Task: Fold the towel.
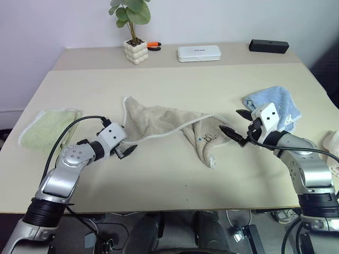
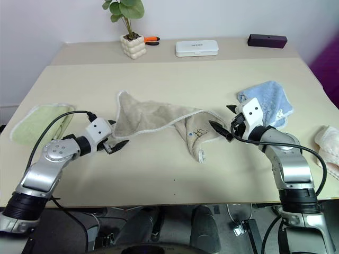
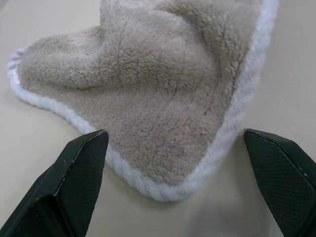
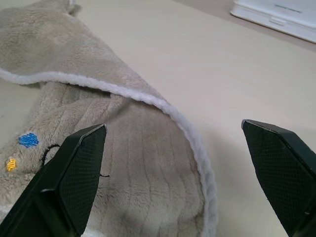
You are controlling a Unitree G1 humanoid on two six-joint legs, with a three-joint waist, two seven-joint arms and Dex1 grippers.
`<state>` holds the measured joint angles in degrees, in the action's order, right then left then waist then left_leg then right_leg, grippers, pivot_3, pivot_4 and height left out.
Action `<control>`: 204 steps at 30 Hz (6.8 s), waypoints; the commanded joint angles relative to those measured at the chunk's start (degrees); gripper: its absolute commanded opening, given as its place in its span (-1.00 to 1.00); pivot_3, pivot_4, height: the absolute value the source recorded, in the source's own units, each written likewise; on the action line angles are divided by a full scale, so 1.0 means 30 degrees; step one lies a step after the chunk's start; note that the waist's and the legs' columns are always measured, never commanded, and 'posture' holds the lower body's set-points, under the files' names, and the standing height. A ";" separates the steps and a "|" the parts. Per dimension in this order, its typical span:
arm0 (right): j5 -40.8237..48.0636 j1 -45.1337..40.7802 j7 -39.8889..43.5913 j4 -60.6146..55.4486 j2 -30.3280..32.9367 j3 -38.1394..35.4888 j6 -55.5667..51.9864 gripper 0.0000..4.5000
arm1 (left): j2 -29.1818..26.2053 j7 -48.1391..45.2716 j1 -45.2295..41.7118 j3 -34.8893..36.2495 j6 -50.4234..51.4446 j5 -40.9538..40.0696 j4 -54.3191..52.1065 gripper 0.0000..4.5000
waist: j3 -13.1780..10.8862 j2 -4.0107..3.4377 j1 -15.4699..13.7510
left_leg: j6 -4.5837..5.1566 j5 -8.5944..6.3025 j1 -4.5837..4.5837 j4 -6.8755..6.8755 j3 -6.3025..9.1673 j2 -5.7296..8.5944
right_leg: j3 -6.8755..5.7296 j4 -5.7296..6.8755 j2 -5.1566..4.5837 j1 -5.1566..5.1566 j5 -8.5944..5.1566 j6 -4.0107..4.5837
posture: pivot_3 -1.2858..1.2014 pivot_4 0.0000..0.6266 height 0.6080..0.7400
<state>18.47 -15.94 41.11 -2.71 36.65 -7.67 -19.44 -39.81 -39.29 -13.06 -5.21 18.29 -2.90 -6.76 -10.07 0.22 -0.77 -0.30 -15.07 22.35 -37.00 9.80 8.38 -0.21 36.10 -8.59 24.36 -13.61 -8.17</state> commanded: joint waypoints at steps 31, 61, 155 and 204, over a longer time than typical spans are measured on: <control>-0.2673 -0.5598 0.3310 0.7590 0.1717 0.3102 -0.2592 1.00 | -0.0460 0.0574 0.3469 0.3411 -0.0026 -0.0892 -0.2519 -0.99 | -0.0008 -0.0002 0.0034 | 0.0004 -0.0002 0.0019 0.0000 -0.0034 -0.0013 | 0.0017 -0.0009 0.0003 0.0026 0.0018 0.0008 | 0.03 -0.52 1.00; -0.5237 -1.6836 -0.0994 1.2804 0.2056 0.1508 0.6022 -0.97 | 0.1057 0.5430 -1.2345 0.5901 -0.4749 -0.1368 0.9041 -1.00 | -0.0095 0.0037 0.0370 | -0.0114 0.0070 0.0130 -0.0029 -0.0073 -0.0011 | 0.0013 -0.0056 0.0007 0.0122 0.0094 -0.0027 | 0.03 -0.52 1.00; 1.2377 -0.1355 -1.7239 -0.6536 -1.1478 -1.2444 -2.0182 0.96 | 0.3902 -0.1847 0.1170 -0.1451 0.1476 -0.7064 -0.7525 1.00 | -0.0037 -0.0064 0.0039 | 0.0029 -0.0020 -0.0014 -0.0044 -0.0213 -0.0056 | 0.0119 -0.0012 0.0023 0.0078 0.0174 0.0009 | 0.03 -0.52 1.00; 0.5892 -0.3744 -0.7409 -0.7081 -0.0818 0.6048 -1.2683 -0.79 | 0.4322 -0.0863 0.1721 -0.1305 0.1325 -0.6574 -0.7484 1.00 | -0.0064 -0.0063 -0.0006 | 0.0076 -0.0045 0.0024 -0.0035 -0.0255 -0.0075 | 0.0095 -0.0155 0.0020 0.0062 0.0178 -0.0035 | 0.03 -0.52 1.00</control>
<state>36.67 -26.91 17.49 -22.96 34.74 10.93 -58.89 -26.82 -42.19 -7.94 -9.76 23.22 -22.95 -26.55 -10.26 0.03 -0.79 -0.07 -15.20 22.42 -37.11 9.06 8.15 0.07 35.63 -8.52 24.54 -13.08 -8.28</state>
